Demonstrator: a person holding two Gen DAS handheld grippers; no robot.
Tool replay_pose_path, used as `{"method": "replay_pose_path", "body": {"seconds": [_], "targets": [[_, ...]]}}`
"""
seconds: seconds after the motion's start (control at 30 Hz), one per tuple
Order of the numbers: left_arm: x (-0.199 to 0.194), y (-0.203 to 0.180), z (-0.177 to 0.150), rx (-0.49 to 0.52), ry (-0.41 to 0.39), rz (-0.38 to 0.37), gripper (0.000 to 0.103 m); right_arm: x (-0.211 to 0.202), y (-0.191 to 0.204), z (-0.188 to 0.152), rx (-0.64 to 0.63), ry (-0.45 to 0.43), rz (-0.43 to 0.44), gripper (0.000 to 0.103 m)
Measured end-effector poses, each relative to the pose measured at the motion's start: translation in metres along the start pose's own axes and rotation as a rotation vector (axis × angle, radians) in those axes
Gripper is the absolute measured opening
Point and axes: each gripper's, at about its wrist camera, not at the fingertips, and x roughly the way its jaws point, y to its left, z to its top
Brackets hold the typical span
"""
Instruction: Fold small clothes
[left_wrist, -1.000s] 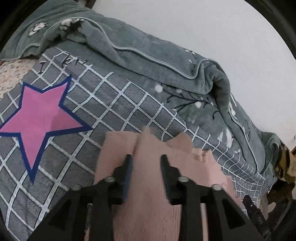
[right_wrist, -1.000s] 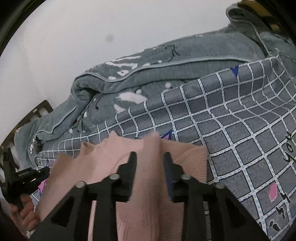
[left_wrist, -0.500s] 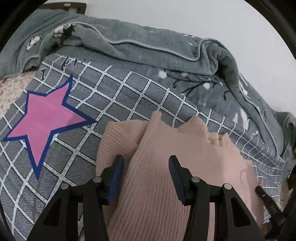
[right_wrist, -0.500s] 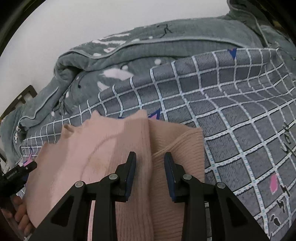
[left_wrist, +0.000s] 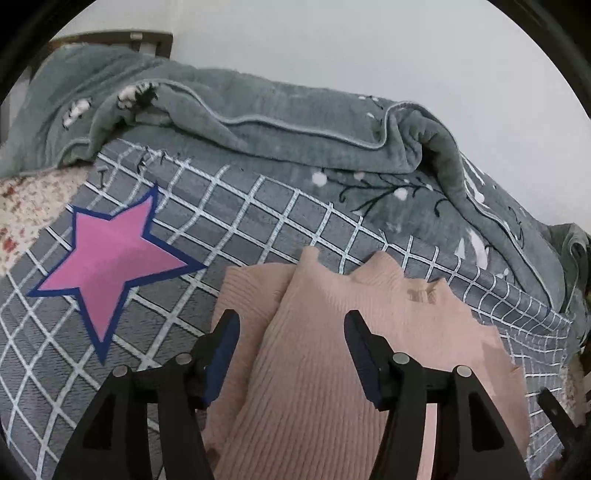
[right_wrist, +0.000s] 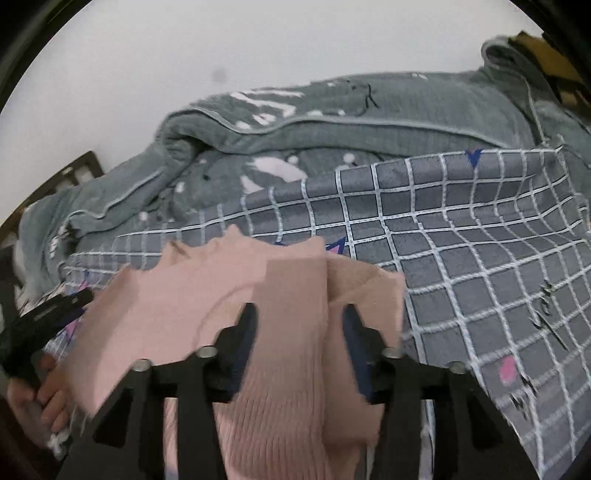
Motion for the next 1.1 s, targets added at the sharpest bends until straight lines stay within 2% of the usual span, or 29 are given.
{"method": "replay_pose_path", "body": {"seconds": [0.07, 0.13, 0.27, 0.33, 0.47, 0.57, 0.73, 0.83, 0.97, 1.1], "targets": [[-0.007, -0.004, -0.004, 0.041, -0.005, 0.019, 0.057, -0.018, -0.003, -0.015, -0.02, -0.012, -0.006, 0.06], [-0.018, -0.005, -0.01, 0.071, -0.016, -0.008, 0.057, -0.027, -0.008, -0.028, -0.023, -0.017, -0.018, 0.061], [-0.046, 0.005, -0.034, 0.138, -0.068, -0.024, 0.063, -0.028, -0.02, -0.056, 0.034, 0.054, 0.009, 0.061], [-0.054, 0.015, -0.049, 0.155, -0.047, -0.029, 0.063, -0.026, -0.021, -0.067, 0.05, 0.07, 0.027, 0.061], [-0.071, 0.048, -0.072, 0.091, 0.021, -0.086, 0.063, -0.02, -0.022, -0.077, 0.077, 0.084, 0.037, 0.061], [-0.078, 0.073, -0.073, 0.013, 0.025, -0.088, 0.064, -0.016, -0.023, -0.078, 0.082, 0.09, 0.034, 0.061], [-0.061, 0.098, -0.069, -0.094, 0.102, -0.168, 0.064, -0.013, -0.018, -0.08, 0.051, 0.087, 0.007, 0.062], [-0.053, 0.097, -0.067, -0.115, 0.125, -0.224, 0.064, -0.013, -0.021, -0.08, 0.066, 0.084, 0.023, 0.062], [-0.042, 0.083, -0.065, -0.084, 0.165, -0.262, 0.064, -0.012, -0.022, -0.08, 0.07, 0.086, 0.025, 0.062], [-0.032, 0.075, -0.063, -0.083, 0.176, -0.232, 0.063, -0.008, -0.016, -0.078, 0.038, 0.105, -0.012, 0.062]]}}
